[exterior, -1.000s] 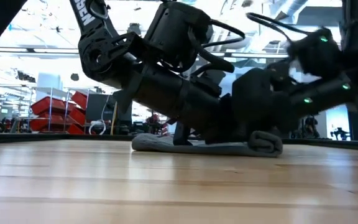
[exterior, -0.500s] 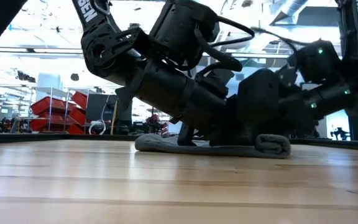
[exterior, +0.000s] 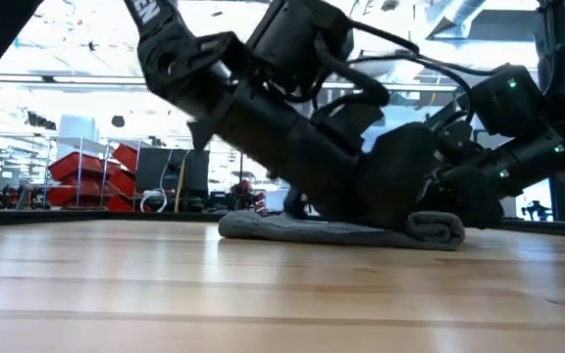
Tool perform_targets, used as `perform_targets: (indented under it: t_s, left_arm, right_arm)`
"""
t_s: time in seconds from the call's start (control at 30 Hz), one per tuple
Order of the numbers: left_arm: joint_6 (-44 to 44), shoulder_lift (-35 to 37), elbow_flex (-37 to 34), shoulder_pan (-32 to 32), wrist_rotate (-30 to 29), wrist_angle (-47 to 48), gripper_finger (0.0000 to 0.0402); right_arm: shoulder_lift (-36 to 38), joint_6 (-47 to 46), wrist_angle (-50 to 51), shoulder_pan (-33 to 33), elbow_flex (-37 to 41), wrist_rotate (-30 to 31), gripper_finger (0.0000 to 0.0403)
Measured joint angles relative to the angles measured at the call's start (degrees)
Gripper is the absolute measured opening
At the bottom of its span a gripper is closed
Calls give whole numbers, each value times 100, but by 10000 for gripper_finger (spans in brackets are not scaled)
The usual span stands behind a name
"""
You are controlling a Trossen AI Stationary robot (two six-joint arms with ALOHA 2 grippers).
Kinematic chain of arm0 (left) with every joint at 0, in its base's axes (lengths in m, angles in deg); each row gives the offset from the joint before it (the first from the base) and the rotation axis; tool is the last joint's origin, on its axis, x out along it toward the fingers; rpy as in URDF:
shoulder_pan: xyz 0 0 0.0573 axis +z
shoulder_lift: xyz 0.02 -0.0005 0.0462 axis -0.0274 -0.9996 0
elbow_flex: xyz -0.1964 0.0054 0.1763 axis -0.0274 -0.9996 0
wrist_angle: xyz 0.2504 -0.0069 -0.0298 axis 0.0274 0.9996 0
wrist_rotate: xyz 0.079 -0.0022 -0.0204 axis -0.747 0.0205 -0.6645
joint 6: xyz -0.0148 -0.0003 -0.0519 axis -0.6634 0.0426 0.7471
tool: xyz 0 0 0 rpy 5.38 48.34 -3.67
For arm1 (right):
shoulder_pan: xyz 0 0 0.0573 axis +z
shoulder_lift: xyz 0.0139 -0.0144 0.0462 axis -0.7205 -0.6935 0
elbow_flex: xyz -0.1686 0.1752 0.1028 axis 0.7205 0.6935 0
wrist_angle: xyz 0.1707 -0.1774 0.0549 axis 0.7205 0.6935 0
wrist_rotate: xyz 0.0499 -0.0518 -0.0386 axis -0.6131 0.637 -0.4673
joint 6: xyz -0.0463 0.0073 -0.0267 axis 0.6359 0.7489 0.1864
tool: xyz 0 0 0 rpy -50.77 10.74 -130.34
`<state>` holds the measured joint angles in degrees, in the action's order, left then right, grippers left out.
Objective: Roll towel
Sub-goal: Roll the gray towel
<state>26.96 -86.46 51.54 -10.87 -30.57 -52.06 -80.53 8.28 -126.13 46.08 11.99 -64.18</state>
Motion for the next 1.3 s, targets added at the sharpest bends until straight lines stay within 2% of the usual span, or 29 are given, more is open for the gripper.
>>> perform_targets:
  t_s: [0.07,0.13,0.3,0.43,0.7,0.87,1.0,1.1,1.3]
  left_arm:
    - [-533,166,0,111,-9,115,0]
    - [-1141,264,4,274,266,49,0]
    - [-2030,240,22,742,2077,-353,0]
    - [-2666,237,24,1014,2931,-341,0]
    - [-3265,-217,131,1352,3678,-505,0]
    - [-3284,-537,371,1489,3974,-605,0]
    - [-3260,-549,387,1501,3969,-504,0]
    - [-3253,-551,387,1500,3960,-356,0]
    - [-3056,-559,380,1497,3942,-291,0]
  right_arm:
    - [-2,-2,-4,17,0,0,0]
    - [-4,2,-2,61,1,21,0]
    - [-4,-3,8,72,4,20,0]
    - [-8,-44,8,76,7,84,0]
    - [-17,-146,-69,63,7,147,0]
    - [-20,-238,-130,28,15,157,0]
    - [276,-260,43,78,51,163,0]
    - [969,-451,822,94,48,215,0]
    - [3154,-761,4065,491,-85,896,0]
